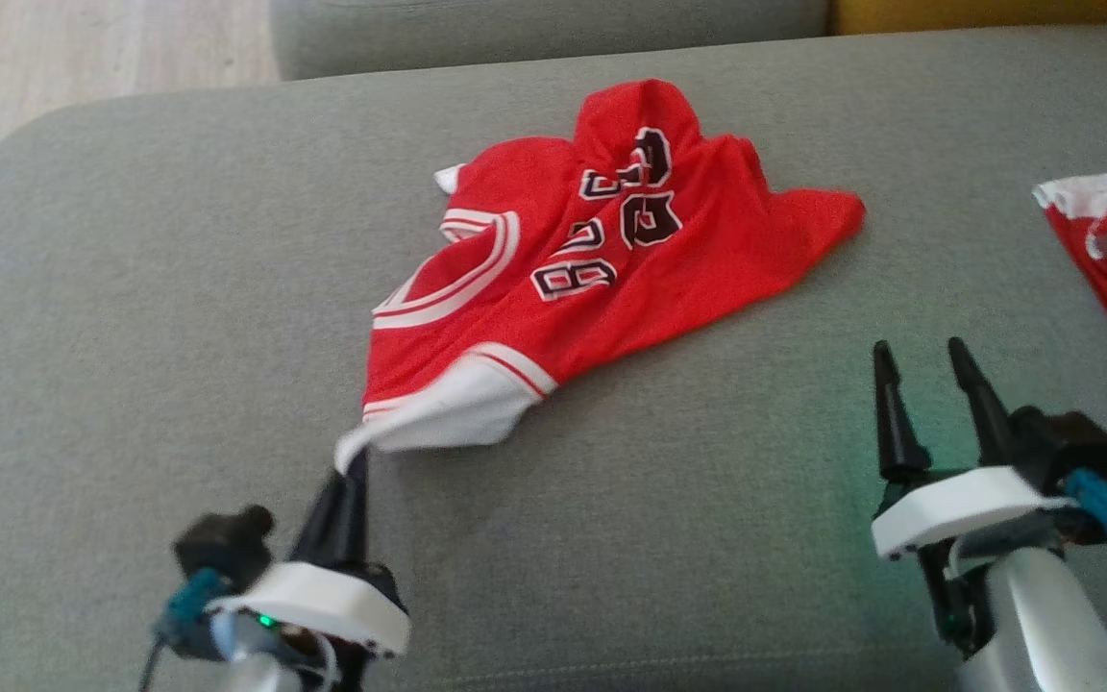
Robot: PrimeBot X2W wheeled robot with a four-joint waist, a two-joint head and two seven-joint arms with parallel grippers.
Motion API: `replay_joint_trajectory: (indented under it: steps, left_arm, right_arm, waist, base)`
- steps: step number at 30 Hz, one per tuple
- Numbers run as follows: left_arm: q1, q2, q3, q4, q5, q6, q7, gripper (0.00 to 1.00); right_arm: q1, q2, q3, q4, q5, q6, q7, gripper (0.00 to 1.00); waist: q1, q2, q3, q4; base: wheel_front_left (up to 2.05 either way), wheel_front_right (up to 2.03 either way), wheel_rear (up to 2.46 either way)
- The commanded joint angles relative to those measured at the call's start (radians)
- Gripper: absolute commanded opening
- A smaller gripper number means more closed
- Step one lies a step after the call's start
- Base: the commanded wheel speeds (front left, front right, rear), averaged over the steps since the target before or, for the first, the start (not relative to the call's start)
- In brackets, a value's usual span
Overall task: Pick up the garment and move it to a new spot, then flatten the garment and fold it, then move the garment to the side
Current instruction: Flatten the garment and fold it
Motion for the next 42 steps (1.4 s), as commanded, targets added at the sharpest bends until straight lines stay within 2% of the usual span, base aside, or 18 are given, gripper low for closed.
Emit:
replay_joint_trajectory:
  steps: [1, 5, 6, 11, 20, 28, 30, 32, 33, 37, 42]
  left_arm:
    - [0.008, 0.011, 0.064, -0.072, -0.008, 0.013, -0.013, 0.00]
    - [0.034, 0.018, 0.101, -0.139, -0.012, 0.021, -0.013, 0.00]
    - [0.046, 0.021, 0.113, -0.163, -0.013, 0.022, -0.013, 0.00]
    - [0.055, 0.018, 0.111, -0.185, -0.008, 0.021, -0.014, 0.00]
    - [0.028, 0.008, 0.089, -0.186, 0.000, 0.017, -0.014, 0.00]
    - [0.012, 0.002, 0.084, -0.179, 0.006, 0.011, -0.014, 0.00]
    - [0.011, 0.001, 0.084, -0.176, 0.007, 0.010, -0.014, 0.00]
    - [0.010, 0.000, 0.085, -0.173, 0.007, 0.009, -0.014, 0.00]
    - [0.010, -0.001, 0.086, -0.172, 0.007, 0.009, -0.014, 0.00]
    - [0.009, -0.002, 0.093, -0.177, 0.010, 0.006, -0.014, 0.00]
    - [0.001, -0.003, 0.105, -0.208, 0.008, -0.008, -0.014, 0.00]
  right_arm:
    - [-0.058, 0.000, 0.005, -0.018, -0.020, 0.007, 0.017, 1.00]
    - [-0.091, 0.000, -0.016, 0.015, -0.033, 0.007, 0.065, 1.00]
    - [-0.115, 0.000, -0.015, 0.050, -0.027, 0.007, 0.101, 1.00]
    - [-0.204, -0.005, -0.033, 0.171, -0.062, 0.007, 0.146, 1.00]
    - [-0.371, -0.054, -0.073, 0.428, -0.147, 0.007, 0.170, 1.00]
    - [-0.469, -0.053, -0.028, 0.603, -0.134, 0.007, 0.191, 0.98]
    - [-0.485, -0.049, -0.004, 0.634, -0.115, 0.007, 0.195, 0.48]
    - [-0.495, -0.047, 0.024, 0.662, -0.096, 0.007, 0.205, 0.22]
    - [-0.499, -0.046, 0.037, 0.674, -0.084, 0.007, 0.211, 0.00]
    - [-0.510, -0.050, 0.090, 0.693, -0.037, 0.007, 0.208, 0.00]
    - [-0.512, -0.056, 0.150, 0.653, 0.050, 0.007, 0.155, 0.00]
  waist:
    - [0.0000, -0.0001, 0.003, 0.023]
    - [0.0000, -0.0001, 0.009, 0.044]
    - [0.0000, -0.0001, 0.016, 0.057]
    - [0.0000, -0.0001, 0.039, 0.078]
    - [0.0000, -0.0001, 0.088, 0.119]
    - [0.0000, -0.0001, 0.112, 0.134]
    - [0.0000, -0.0001, 0.111, 0.134]
    - [0.0000, -0.0001, 0.107, 0.133]
    - [0.0000, -0.0001, 0.105, 0.132]
    - [0.0000, -0.0001, 0.090, 0.121]
    - [0.0000, -0.0001, 0.053, 0.096]
  base:
    - [0.00, 0.00, 0.00]
    - [0.00, 0.00, 0.00]
    - [0.00, 0.00, 0.00]
    - [0.00, 0.00, 0.00]
    - [0.00, 0.00, 0.00]
    - [0.00, 0.00, 0.00]
    - [0.00, 0.00, 0.00]
    - [0.00, 0.00, 0.00]
    - [0.00, 0.00, 0.00]
    - [0.00, 0.00, 0.00]
    - [0.00, 0.00, 0.00]
